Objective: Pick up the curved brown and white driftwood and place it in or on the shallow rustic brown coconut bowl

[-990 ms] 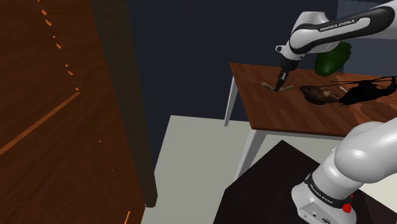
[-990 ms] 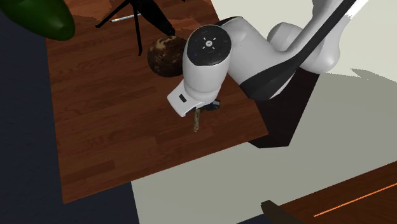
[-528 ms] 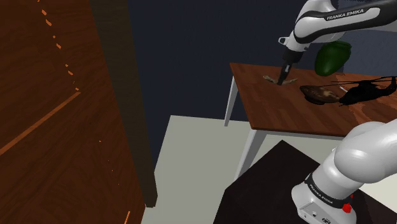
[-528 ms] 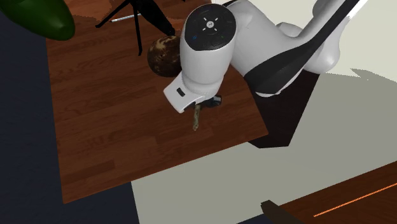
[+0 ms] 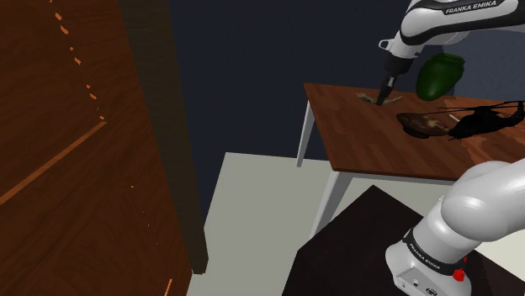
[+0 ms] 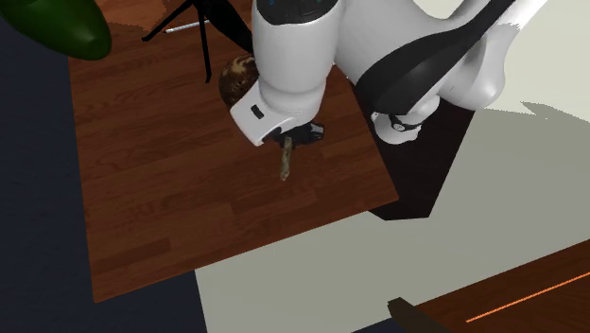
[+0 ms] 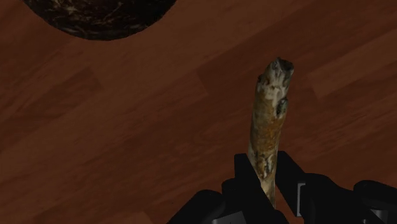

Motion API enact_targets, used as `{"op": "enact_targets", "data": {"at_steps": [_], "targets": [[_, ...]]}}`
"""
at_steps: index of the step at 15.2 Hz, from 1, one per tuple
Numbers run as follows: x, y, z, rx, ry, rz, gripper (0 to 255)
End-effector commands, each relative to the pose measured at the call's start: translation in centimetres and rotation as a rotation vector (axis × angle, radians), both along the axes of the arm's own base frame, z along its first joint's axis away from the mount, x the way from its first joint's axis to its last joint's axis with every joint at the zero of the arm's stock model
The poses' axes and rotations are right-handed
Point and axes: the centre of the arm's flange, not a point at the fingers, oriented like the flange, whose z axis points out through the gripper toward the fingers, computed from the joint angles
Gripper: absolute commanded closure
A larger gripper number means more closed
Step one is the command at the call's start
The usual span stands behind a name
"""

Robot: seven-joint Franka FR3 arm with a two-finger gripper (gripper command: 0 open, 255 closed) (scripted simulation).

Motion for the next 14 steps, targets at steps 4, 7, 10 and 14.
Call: {"op": "enact_targets", "data": {"at_steps": [4,7,10,14], "targets": [[-3.7,-5.3,-0.2,0.000,0.000,0.001,255],[-5.9,-8.6,-0.2,0.000,0.000,0.001,255],[-8.2,-11.9,-0.3,0.000,0.000,0.001,255],[-11.1,-16.2,-0.4,0.000,0.000,0.001,255]]}}
